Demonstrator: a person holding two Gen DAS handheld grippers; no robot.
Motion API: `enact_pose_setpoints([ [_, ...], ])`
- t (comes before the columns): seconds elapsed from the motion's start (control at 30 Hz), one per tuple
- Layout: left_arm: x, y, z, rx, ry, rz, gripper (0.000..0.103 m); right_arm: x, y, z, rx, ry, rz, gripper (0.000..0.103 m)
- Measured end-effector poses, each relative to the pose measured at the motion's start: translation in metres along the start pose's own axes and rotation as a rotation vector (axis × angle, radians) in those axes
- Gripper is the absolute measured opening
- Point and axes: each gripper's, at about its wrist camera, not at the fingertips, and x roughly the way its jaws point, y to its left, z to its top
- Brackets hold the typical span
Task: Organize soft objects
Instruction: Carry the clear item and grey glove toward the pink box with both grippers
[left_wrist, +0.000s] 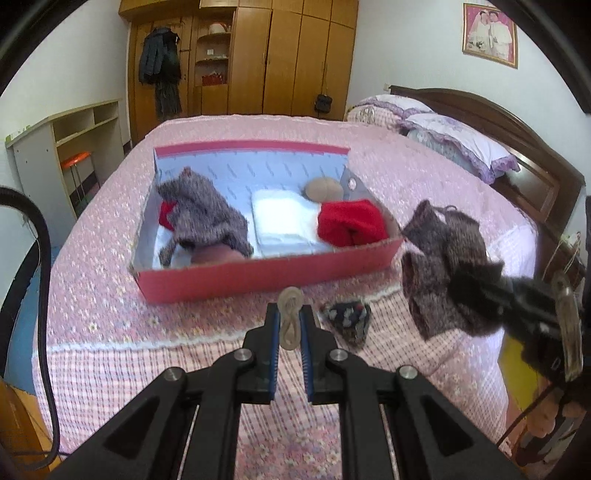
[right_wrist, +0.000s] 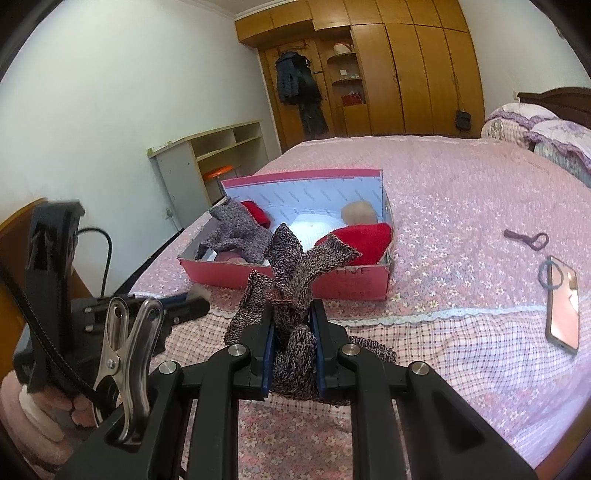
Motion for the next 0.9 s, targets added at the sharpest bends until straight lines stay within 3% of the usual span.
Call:
enact_pose_setpoints([
  [0.47,0.013,-0.006,0.04,0.008,-0.043,0.007,0.01,0.008,0.001,0.016,-0.053,-0.001,-0.019,0.018],
  [0.9,0.058,0.0,0.071,0.007,-0.024,0.0,0.01,0.018,0.0,0.034,-0.091,0.001,-0.044,0.018],
])
